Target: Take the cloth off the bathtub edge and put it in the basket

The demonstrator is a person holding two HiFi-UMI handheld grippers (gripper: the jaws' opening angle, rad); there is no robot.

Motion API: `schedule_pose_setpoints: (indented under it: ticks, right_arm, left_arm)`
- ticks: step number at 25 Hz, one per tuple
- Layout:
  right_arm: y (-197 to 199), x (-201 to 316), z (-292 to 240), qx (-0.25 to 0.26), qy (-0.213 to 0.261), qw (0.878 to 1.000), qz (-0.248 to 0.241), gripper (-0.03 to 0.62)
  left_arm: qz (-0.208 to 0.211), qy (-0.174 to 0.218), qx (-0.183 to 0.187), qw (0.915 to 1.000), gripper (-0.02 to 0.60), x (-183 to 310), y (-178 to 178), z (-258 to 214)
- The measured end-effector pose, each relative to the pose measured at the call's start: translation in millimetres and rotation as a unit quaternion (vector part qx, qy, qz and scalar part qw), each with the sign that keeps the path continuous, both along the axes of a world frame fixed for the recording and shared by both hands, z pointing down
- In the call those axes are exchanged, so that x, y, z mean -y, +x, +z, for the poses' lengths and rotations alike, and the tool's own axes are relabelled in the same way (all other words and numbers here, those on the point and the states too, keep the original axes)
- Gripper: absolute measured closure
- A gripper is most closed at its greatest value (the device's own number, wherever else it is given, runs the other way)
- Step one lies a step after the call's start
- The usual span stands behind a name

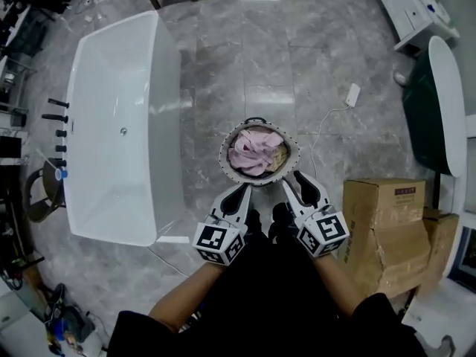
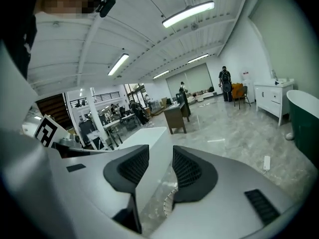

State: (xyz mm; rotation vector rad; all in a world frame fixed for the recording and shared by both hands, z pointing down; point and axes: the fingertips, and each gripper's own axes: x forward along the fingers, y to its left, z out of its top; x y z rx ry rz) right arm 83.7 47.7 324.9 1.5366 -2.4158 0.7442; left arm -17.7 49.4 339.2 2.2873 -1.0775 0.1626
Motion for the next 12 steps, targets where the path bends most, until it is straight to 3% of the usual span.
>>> schedule_pose_setpoints:
  ticks: [6, 12]
  right_arm:
    - [-4, -1, -46, -0.009, 0.041, 0.999, -0.021, 0.450]
    - [8, -3, -73, -0.034, 0.076, 0.997, -0.011, 0.560]
  left_arm:
    - [-0.003, 0.063, 0.029, 0.9976, 0.565, 5, 9, -62]
    - [-0.007, 0.102, 0.032, 0.9942, 0.565, 14, 28, -90]
